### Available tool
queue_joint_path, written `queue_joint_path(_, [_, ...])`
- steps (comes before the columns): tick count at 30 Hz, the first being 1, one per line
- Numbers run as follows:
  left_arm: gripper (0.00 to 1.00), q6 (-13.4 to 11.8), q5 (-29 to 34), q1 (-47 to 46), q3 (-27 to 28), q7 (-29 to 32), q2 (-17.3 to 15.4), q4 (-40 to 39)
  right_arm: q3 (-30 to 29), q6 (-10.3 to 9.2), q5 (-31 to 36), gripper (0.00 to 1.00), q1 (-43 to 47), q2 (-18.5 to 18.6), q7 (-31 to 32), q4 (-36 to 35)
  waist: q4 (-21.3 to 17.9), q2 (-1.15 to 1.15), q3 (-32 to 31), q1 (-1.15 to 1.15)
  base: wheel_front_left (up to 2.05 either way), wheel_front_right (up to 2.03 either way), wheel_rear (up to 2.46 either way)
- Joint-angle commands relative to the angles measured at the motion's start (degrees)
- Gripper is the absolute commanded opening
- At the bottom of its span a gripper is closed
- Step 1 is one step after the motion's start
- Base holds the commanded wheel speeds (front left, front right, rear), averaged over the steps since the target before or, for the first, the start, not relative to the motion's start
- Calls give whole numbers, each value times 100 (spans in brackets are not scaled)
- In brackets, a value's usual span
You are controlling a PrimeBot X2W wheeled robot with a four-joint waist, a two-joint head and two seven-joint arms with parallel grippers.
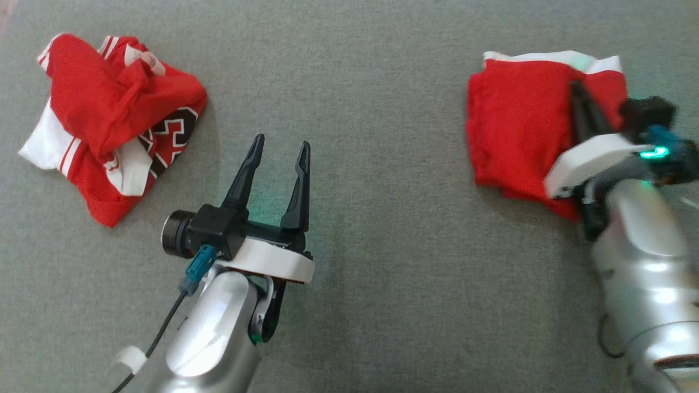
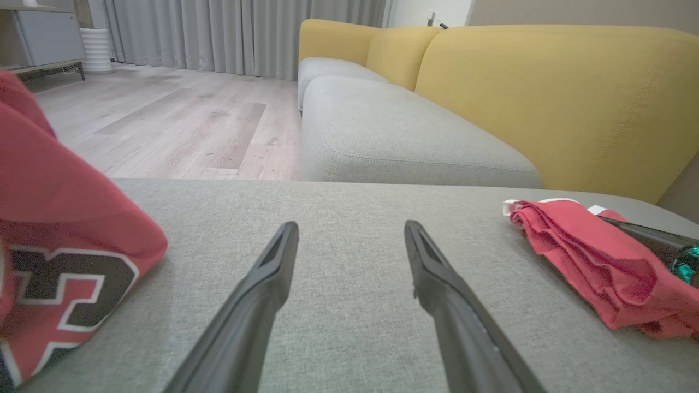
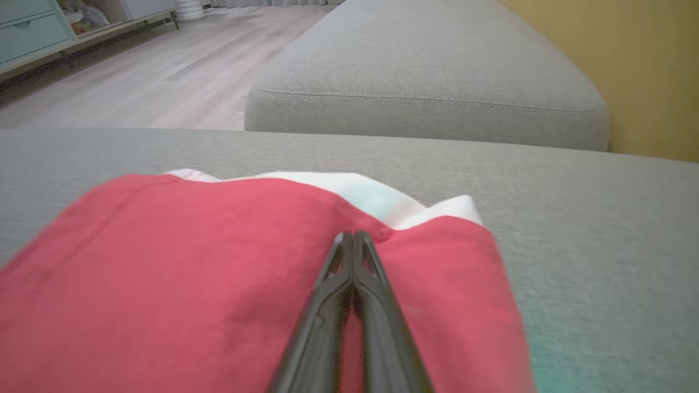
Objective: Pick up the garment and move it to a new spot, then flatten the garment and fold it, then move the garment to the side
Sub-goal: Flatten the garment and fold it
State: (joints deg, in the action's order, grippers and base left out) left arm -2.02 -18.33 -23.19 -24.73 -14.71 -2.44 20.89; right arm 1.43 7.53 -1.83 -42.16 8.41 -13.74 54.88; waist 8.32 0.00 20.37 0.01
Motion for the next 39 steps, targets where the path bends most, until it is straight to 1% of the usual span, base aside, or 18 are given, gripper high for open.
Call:
queue_joint_path(1, [100,-24,5,-126,163,-29,-43,-136,218,-4,46,0,-92,-222,-81,-128,-49,0,-67,-1,0,0,0])
queue_joint_path(6, [100,-9,9,-104,171,-29,-43,-127,695,-4,-64,0,-165,-462,-122,-464,-108,0,-184,-1,0,0,0])
queue_joint_path(8, [100,-11,1,-104,155,-29,-43,-130,960,-4,-115,0,-118,-505,-123,-460,-111,0,-198,-1,0,0,0])
queue_joint_path(11, [100,-7,-8,-114,130,-29,-43,-122,1388,-4,-191,0,-56,-534,-52,-36,-95,0,-208,-1,0,0,0])
queue_joint_path(15, [100,-5,-7,-112,115,-29,-43,-117,1773,-4,-458,0,-53,-547,152,552,-62,0,-223,-1,0,0,0])
queue_joint_path(20, [100,-12,30,-61,201,-29,-43,-66,2089,-4,-802,0,-81,-551,33,755,-134,0,-327,-1,0,0,0])
queue_joint_path(25, [100,4,53,20,304,-29,-43,-57,1816,-4,-1075,0,-13,-417,-114,458,-307,0,-545,-1,0,0,0])
queue_joint_path(28, [100,19,69,93,359,-29,-43,-57,1466,-4,-1088,0,242,-276,-122,-245,-453,0,-689,-1,0,0,0])
queue_joint_path(31, [100,30,73,178,420,-29,-43,-54,1029,-4,-1008,0,727,-211,-124,-1010,-595,0,-861,-1,0,0,0])
queue_joint_path(34, [100,42,79,288,484,-29,-43,-48,630,-4,-845,0,1284,-233,-124,-1719,-730,0,-1040,-1,0,0,0])
queue_joint_path(35, [100,42,79,288,484,-29,-43,-48,630,-4,-845,0,1284,-233,-124,-1719,-730,0,-1040,-1,0,0,0])
queue_joint_path(39, [100,51,89,445,547,-29,-43,-46,183,-4,-661,0,2008,-339,-125,-2482,-877,0,-1223,-1,0,0,0])
